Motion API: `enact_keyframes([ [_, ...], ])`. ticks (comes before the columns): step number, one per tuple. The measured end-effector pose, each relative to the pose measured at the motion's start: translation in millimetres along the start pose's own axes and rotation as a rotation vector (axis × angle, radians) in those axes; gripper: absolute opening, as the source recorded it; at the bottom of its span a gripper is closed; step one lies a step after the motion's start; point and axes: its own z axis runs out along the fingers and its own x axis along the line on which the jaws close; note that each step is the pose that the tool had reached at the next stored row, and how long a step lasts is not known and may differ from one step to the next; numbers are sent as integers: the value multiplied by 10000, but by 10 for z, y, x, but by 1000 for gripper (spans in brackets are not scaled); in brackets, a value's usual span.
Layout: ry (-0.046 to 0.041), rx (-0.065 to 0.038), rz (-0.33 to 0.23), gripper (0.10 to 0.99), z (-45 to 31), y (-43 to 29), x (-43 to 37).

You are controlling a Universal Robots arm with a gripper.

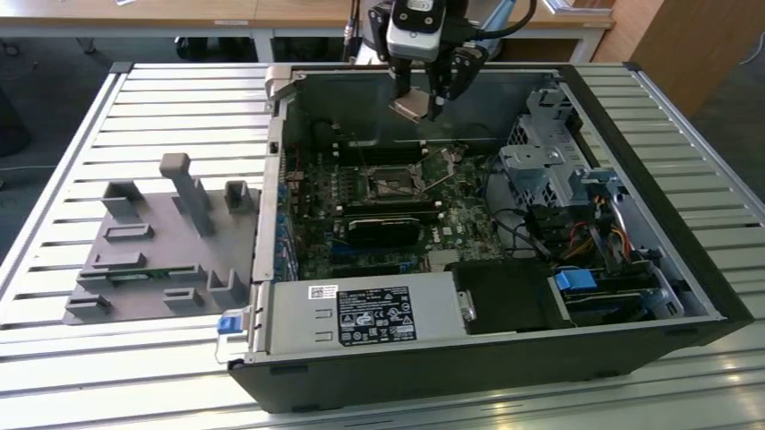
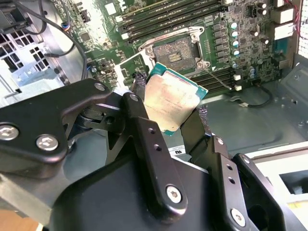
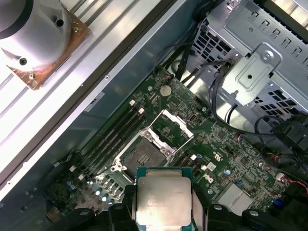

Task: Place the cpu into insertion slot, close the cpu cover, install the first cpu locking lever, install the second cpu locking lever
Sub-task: 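Place the cpu into insertion slot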

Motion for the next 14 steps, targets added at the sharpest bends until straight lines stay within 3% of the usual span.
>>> enact_keyframes([
  [14, -51, -10, 595, 541, 6, -1, 0],
])
